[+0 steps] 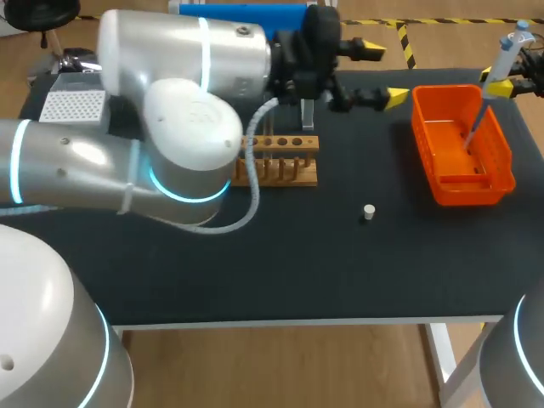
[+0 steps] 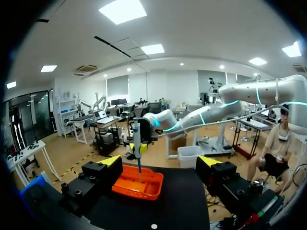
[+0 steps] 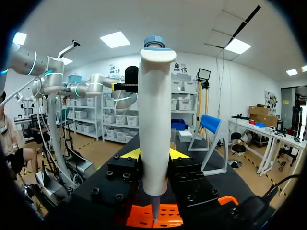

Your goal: Invert the test tube, pick up the pipette, mount the tip to pipette, aspirate from beaker and dispense into the tube, eject the tip, return the pipette, and cap with the stopper.

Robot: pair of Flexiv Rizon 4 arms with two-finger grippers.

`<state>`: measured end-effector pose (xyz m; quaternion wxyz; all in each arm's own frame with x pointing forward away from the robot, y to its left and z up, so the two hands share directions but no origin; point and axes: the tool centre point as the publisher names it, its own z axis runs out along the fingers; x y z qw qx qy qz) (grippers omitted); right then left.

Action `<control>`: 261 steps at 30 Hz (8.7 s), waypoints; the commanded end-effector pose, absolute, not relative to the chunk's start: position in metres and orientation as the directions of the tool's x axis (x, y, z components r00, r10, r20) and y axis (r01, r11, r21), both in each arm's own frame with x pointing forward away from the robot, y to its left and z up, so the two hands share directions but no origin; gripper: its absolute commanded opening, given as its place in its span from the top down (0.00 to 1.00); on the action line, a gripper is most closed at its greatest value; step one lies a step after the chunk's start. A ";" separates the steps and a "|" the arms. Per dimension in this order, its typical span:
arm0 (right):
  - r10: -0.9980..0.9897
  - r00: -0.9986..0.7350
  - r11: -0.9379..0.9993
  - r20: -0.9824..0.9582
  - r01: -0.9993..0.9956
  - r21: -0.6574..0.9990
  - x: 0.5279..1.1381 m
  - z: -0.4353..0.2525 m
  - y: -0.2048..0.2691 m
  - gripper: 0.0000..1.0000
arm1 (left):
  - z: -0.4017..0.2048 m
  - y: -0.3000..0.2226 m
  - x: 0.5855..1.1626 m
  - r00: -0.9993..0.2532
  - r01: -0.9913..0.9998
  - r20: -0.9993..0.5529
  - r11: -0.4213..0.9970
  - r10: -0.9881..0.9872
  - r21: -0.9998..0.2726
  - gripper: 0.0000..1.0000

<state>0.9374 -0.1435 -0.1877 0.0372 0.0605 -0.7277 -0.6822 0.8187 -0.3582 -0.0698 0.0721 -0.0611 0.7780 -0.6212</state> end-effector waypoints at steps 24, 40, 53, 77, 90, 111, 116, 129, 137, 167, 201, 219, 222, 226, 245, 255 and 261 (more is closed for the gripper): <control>-0.147 -0.989 0.062 -0.028 -0.037 0.997 0.940 -0.188 -0.146 1.00 | -0.071 -0.479 0.863 -0.987 0.024 -0.045 0.138 -0.153 -0.990 0.00; -0.147 -0.989 0.062 -0.028 -0.037 0.997 0.940 -0.188 -0.146 1.00 | -0.071 -0.479 0.863 -0.987 0.024 -0.045 0.138 -0.153 -0.990 1.00; -0.147 -0.989 0.062 -0.028 -0.037 0.997 0.940 -0.188 -0.146 1.00 | -0.071 -0.479 0.863 -0.987 0.024 -0.045 0.138 -0.153 -0.990 1.00; -0.147 -0.989 0.062 -0.028 -0.037 0.997 0.940 -0.188 -0.146 1.00 | -0.059 -0.517 0.877 -0.990 0.054 -0.067 0.111 -0.121 -0.992 1.00; -0.147 -0.989 0.062 -0.028 -0.037 0.997 0.940 -0.188 -0.146 1.00 | -0.060 -0.533 0.891 -0.990 0.053 -0.066 0.106 -0.122 -0.993 1.00; -0.147 -0.989 0.062 -0.028 -0.037 0.997 0.940 -0.188 -0.146 1.00 | -0.068 -0.547 0.910 -0.993 0.007 -0.014 0.060 -0.113 -0.998 1.00; -0.147 -0.989 0.062 -0.028 -0.037 0.997 0.940 -0.188 -0.146 1.00 | -0.071 -0.549 0.915 -0.993 -0.018 0.012 0.049 -0.118 -0.999 1.00; -0.147 -0.989 0.062 -0.028 -0.037 0.997 0.940 -0.188 -0.146 1.00 | -0.076 -0.553 0.924 -0.992 -0.031 0.027 0.038 -0.121 -0.999 1.00; -0.147 -0.989 0.062 -0.028 -0.037 0.997 0.940 -0.188 -0.146 1.00 | -0.077 -0.556 0.926 -0.993 0.020 -0.025 0.046 -0.119 -0.999 1.00; -0.147 -0.989 0.062 -0.028 -0.037 0.997 0.940 -0.188 -0.146 1.00 | -0.089 -0.558 0.926 -0.993 0.036 -0.039 0.028 -0.113 -0.999 1.00; -0.147 -0.989 0.062 -0.028 -0.037 0.997 0.940 -0.188 -0.146 1.00 | -0.089 -0.558 0.940 -0.992 0.044 -0.047 0.034 -0.117 -0.998 1.00; -0.147 -0.989 0.062 -0.028 -0.037 0.997 0.940 -0.188 -0.146 1.00 | -0.098 -0.562 0.941 -0.993 0.034 -0.039 0.041 -0.111 -0.999 1.00; -0.147 -0.989 0.062 -0.028 -0.037 0.997 0.940 -0.188 -0.146 1.00 | -0.101 -0.561 0.939 -0.993 0.030 -0.035 0.041 -0.113 -0.999 1.00; -0.147 -0.989 0.062 -0.028 -0.037 0.997 0.940 -0.188 -0.146 1.00 | -0.105 -0.560 0.938 -0.993 0.024 -0.029 0.042 -0.115 -0.999 1.00; -0.147 -0.989 0.062 -0.028 -0.037 0.997 0.940 -0.188 -0.146 1.00 | -0.123 -0.562 0.936 -0.993 0.011 -0.014 0.028 -0.120 -1.000 1.00; -0.147 -0.989 0.062 -0.028 -0.037 0.997 0.940 -0.188 -0.146 1.00 | -0.126 -0.561 0.936 -0.992 0.004 -0.007 0.024 -0.124 -1.000 1.00; -0.147 -0.989 0.062 -0.028 -0.037 0.997 0.940 -0.188 -0.146 1.00 | -0.111 -0.555 0.938 -0.989 0.031 -0.034 0.020 -0.141 -0.999 1.00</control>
